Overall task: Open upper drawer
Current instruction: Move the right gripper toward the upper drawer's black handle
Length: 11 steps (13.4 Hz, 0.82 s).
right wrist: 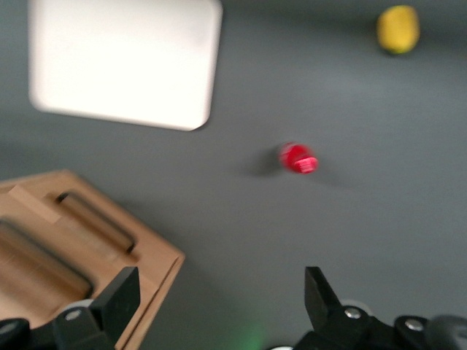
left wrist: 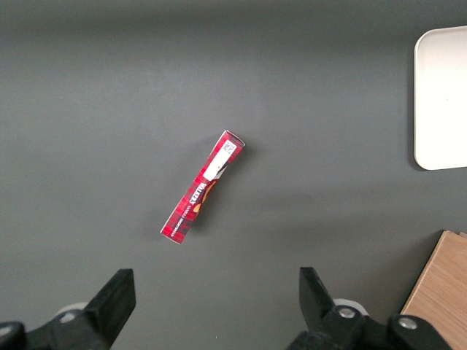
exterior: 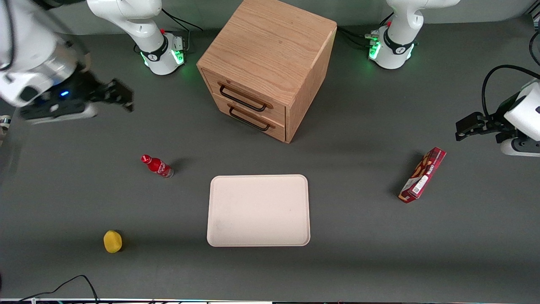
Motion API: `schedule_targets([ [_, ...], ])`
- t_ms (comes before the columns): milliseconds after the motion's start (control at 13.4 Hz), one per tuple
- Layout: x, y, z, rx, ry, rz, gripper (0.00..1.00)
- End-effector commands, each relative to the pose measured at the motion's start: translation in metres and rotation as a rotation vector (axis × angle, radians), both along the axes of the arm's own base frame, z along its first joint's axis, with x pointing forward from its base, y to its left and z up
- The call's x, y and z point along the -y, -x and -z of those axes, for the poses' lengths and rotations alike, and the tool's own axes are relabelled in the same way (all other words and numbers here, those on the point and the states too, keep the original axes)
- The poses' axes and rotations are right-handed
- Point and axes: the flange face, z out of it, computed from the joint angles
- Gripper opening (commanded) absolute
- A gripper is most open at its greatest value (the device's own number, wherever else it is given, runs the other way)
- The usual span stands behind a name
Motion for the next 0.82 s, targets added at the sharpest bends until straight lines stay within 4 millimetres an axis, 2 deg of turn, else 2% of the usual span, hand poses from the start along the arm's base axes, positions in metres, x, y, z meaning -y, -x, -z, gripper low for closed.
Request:
schedule_targets([
  [0, -0.034, 0.012, -0.005, -0.044, -0.087, -0.072, 1.00],
  [150, -0.064, 0.025, -0.012, -0.065, -0.188, -0.162, 1.00],
  [299, -0.087, 0.033, -0.011, -0.072, -0.259, -0.324, 1.00],
  [523, -0.124, 0.038, 0.014, -0.143, -0.362, -0.495, 1.00],
  [673, -0.157, 0.048, 0.035, -0.215, -0.418, -0.554, 1.00],
  [748, -0.176, 0.059, 0.042, -0.227, -0.413, -0.604, 1.00],
])
